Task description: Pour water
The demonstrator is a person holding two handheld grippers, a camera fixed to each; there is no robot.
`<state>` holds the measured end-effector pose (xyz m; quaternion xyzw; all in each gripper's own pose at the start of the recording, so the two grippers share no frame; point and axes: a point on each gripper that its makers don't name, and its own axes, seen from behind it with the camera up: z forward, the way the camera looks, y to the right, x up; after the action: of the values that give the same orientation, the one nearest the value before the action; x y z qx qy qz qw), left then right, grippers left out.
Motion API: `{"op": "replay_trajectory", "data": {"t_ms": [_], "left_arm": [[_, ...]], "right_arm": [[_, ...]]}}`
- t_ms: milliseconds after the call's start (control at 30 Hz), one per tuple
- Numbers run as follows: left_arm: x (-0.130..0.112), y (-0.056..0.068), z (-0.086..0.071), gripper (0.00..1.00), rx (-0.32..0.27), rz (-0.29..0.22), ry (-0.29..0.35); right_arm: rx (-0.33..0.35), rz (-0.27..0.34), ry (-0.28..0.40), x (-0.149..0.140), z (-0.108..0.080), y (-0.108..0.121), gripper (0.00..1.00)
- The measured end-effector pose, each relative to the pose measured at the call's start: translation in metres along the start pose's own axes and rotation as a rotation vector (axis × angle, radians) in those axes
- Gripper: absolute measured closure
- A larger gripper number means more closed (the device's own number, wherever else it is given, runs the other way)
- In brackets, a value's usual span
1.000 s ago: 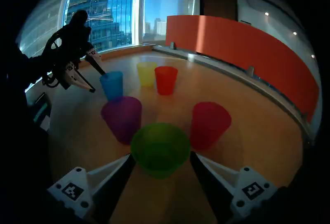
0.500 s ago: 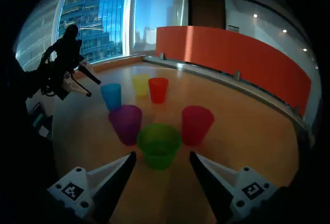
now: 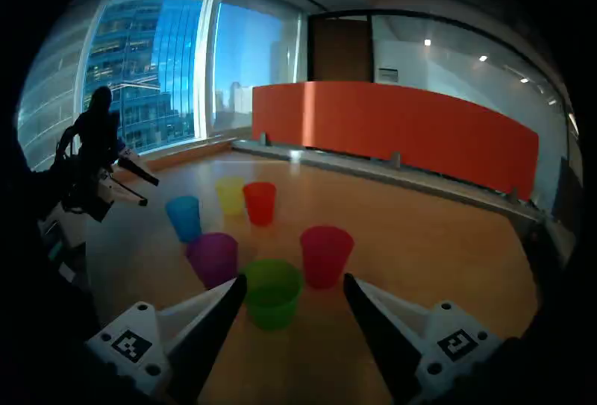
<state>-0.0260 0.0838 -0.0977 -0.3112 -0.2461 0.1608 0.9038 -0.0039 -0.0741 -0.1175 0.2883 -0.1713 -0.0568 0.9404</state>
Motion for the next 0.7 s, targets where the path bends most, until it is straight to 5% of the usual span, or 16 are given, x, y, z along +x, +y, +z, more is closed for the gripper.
{"op": "replay_trajectory", "data": {"t_ms": [267, 700], "left_arm": [[0.034, -0.018, -0.007, 0.04, 0.1, -0.025, 0.143], [0.078, -0.062, -0.04, 0.04, 0.299, -0.12, 0.393]], "right_arm": [[-0.149, 0.066, 0.133, 0.047, 0.0, 0.036, 0.0], [-0.385, 0.074, 0.328, 0.093, -0.004, 0.078, 0.0]]}}
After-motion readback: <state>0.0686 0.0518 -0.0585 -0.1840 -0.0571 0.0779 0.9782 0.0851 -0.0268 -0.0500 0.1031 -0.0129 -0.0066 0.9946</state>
